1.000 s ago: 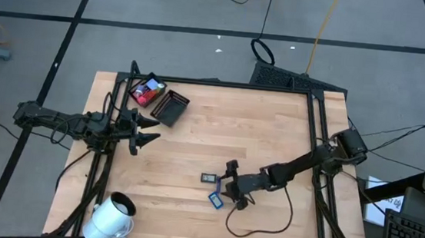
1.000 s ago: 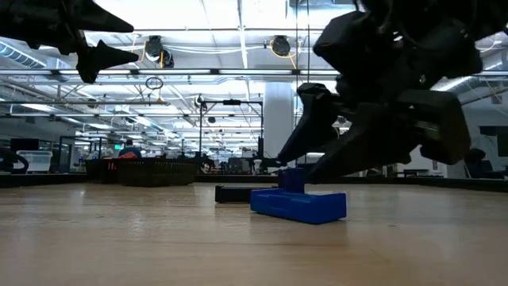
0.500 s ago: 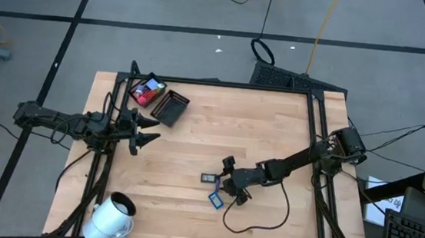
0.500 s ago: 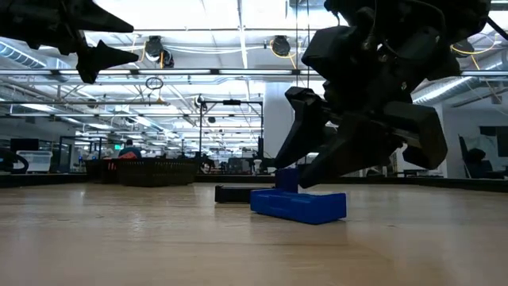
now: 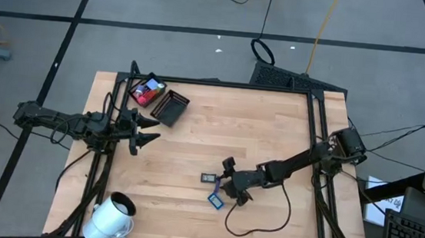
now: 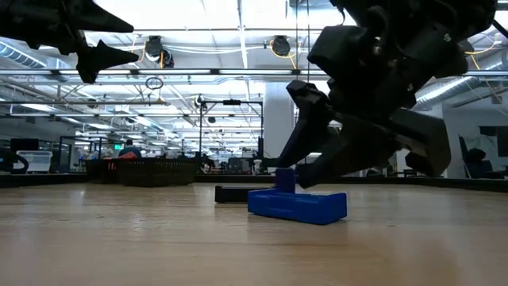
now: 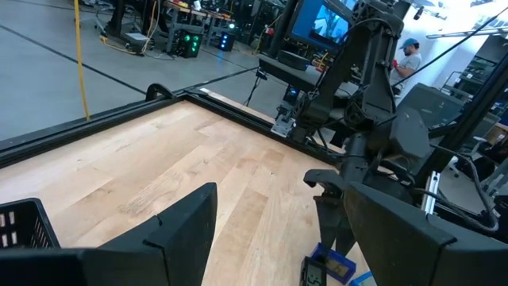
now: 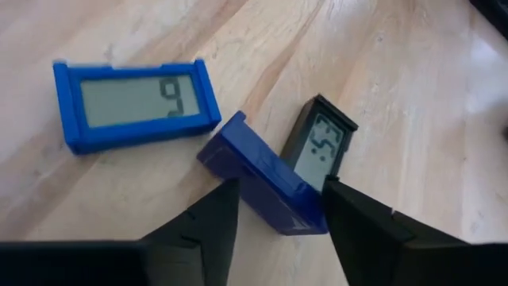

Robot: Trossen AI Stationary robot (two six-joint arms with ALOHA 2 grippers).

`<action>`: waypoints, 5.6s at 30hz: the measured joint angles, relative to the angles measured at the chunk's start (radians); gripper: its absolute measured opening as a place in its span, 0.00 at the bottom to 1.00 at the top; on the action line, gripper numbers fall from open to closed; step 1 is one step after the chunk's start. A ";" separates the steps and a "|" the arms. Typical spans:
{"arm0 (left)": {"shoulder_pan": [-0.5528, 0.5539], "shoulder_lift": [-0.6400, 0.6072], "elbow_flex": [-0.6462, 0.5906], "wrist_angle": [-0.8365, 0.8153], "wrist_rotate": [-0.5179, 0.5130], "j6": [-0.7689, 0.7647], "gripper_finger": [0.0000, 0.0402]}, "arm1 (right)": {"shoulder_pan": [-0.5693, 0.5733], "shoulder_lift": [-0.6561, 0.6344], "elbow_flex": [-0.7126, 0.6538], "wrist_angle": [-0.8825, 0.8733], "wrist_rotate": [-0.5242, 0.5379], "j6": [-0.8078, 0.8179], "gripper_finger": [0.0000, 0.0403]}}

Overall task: Pick & Place Office items
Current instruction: Put the dark blue timer into the bottom black bin

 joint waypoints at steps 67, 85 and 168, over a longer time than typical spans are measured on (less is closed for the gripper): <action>0.000 0.000 0.000 0.000 0.000 0.000 0.69 | -0.256 -0.243 0.090 0.123 -0.187 0.260 0.12; 0.000 0.000 0.000 0.000 0.000 0.000 0.69 | -0.461 -0.144 0.090 0.244 -0.269 0.312 0.12; 0.000 0.000 0.000 0.000 0.000 0.000 0.69 | -0.407 -0.031 0.085 0.544 -0.558 0.402 0.12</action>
